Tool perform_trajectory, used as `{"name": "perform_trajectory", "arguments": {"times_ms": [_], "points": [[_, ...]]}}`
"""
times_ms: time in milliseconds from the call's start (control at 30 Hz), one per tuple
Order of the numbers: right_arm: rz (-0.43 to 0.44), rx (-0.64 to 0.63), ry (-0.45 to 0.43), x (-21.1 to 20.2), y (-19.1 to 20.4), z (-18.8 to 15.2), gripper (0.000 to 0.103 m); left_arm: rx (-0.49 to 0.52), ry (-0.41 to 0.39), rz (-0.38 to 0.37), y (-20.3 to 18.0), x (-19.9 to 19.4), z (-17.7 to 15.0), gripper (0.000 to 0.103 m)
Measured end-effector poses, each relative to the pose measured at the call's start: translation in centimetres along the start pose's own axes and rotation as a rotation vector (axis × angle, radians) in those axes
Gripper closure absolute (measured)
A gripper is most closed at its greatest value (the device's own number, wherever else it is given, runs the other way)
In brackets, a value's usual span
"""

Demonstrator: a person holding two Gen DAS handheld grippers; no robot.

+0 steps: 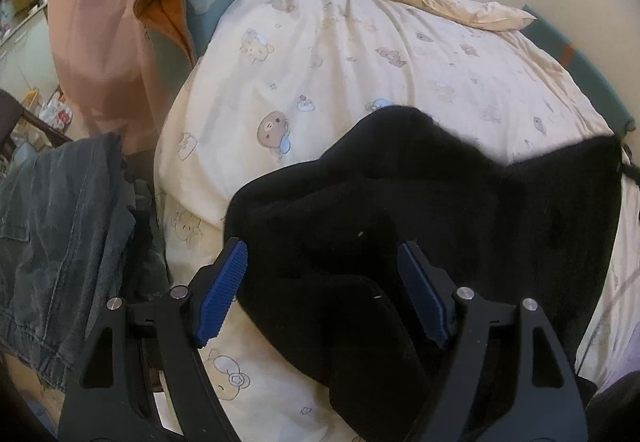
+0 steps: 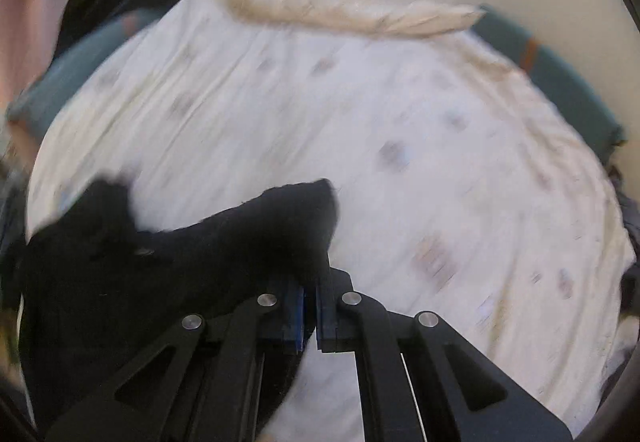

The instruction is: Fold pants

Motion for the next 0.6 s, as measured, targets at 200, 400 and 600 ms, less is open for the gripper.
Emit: {"name": "perform_trajectory", "arguments": {"times_ms": [200,400,600], "points": [[-0.165,0.008,-0.109,2.0,-2.6,-1.2,0.1,-0.023,0.029,0.0,0.6,0.7,-0.3,0.028],[0.034,0.166,0.177,8.3,-5.8,-5.6,0.099,0.007,0.076,-0.034,-0.4,1.7,-1.0,0.028],[0.188,0.082,0.312,8.0,-4.8,-7.9,0.099,0.008,0.143,-0.027,-2.0,5.9,2.9,0.028]]}}
Point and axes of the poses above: each gripper's, at about its wrist camera, not at the fingertips, and x roughly the way its jaws point, y to its left, z to its top, the point moved 4 cm from there along x, roughly the way its jaws point, and after that the axes turned 4 degrees about x, right-handed, at the moved point
